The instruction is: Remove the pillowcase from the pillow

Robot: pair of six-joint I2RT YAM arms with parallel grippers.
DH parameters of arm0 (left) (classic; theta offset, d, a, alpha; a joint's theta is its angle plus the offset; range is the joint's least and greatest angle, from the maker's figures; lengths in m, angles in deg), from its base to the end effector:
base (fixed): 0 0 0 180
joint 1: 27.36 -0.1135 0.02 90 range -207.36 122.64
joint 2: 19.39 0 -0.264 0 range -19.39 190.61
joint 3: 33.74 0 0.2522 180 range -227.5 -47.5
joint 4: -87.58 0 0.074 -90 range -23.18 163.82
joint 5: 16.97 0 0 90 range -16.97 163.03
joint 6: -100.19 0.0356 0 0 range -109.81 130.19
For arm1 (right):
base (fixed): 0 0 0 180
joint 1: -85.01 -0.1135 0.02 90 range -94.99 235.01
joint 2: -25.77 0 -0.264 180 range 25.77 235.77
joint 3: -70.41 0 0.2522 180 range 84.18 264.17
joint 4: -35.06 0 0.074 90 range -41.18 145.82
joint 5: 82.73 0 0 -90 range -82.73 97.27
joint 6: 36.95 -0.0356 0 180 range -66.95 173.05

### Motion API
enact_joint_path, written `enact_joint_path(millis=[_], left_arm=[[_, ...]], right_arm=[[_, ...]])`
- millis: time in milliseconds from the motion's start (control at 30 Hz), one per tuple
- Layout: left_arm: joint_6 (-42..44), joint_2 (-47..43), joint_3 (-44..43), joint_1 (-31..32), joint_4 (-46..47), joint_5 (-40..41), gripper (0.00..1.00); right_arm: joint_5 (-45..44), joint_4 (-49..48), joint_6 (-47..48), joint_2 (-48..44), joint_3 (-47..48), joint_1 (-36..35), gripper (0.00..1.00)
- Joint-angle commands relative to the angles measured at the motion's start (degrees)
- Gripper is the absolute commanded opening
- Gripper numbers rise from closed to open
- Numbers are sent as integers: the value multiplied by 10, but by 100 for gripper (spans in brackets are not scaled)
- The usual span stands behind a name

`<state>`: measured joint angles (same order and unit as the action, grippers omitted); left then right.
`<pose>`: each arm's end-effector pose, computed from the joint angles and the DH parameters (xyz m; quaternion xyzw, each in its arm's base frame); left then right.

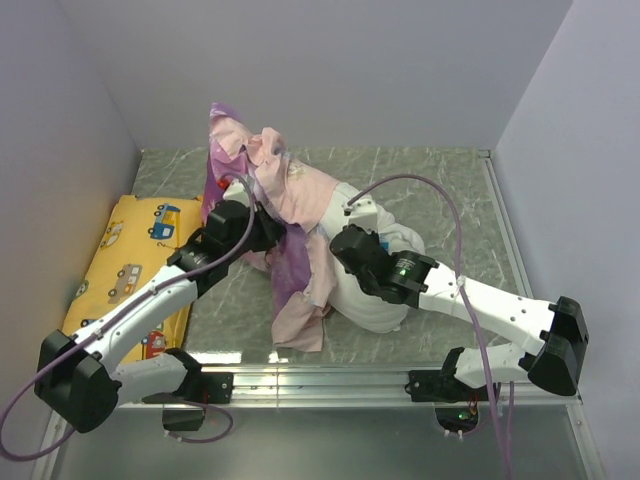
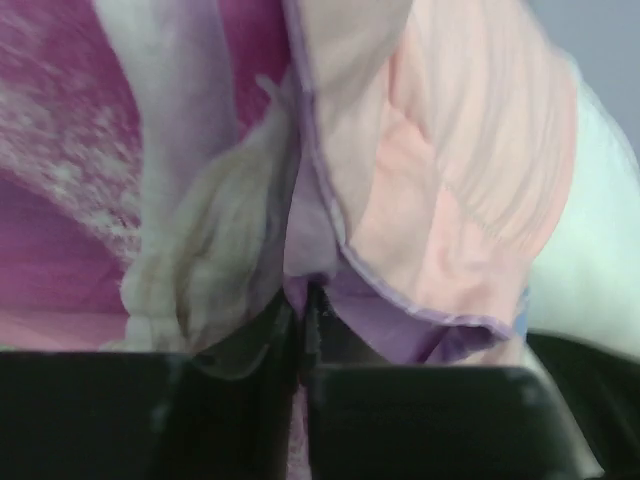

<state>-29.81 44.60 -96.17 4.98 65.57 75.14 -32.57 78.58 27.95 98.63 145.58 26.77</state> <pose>0.2176 -0.1362 0.3001 -0.0659 0.8339 -0.3108 0.4512 0.1617 0.2179 0.3092 -0.1093 0.8608 0.0264 0.4964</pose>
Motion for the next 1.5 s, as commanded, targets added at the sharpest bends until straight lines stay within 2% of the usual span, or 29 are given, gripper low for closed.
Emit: enact_joint_path(millis=[0,33,100,200,333,400,467,533,667,700,767,800,900,967,1200,1333,1400,1467], left_arm=[[-6,17,-63,-3,-1,122,7],[-12,20,-78,-24,-18,140,0],[-18,22,-108,-63,-53,163,0],[-23,13,-131,-173,-73,178,0],[-17,27,-166,-249,-95,198,0],[-23,45,-171,-267,-92,185,0],[-34,61,-161,-266,-81,129,0],[-53,61,-121,-248,-45,104,0],[-64,69,-69,-184,-9,112,0],[-67,73,-60,-156,1,114,0],[-73,80,-39,-134,21,119,0],[-76,83,-35,-120,28,118,0],[-76,108,-42,-104,30,117,1],[-74,121,-56,-97,31,116,1],[-61,159,-114,-76,10,116,1],[-50,186,-161,-72,-16,108,1],[-42,196,-184,-68,-26,108,1],[-39,205,-191,-64,-33,109,0]], right_arm=[[-30,57,-23,-26,23,12,0],[-31,71,-28,-33,27,26,0],[-31,84,-29,-63,30,45,0],[-11,106,-28,-118,34,117,0],[8,126,-9,-169,61,202,0],[11,135,-3,-171,88,234,0],[17,138,-1,-161,104,247,0],[16,134,1,-145,112,248,0],[26,114,2,-121,86,258,0],[34,107,2,-117,74,260,3],[66,101,8,-106,68,260,21],[81,91,15,-108,62,258,43],[107,62,29,-136,47,226,74],[104,54,42,-151,43,178,80],[35,28,43,-91,12,-2,86],[-32,28,17,-6,0,-62,89],[-113,74,-25,35,19,-85,94],[-146,125,-61,52,42,-86,96]])
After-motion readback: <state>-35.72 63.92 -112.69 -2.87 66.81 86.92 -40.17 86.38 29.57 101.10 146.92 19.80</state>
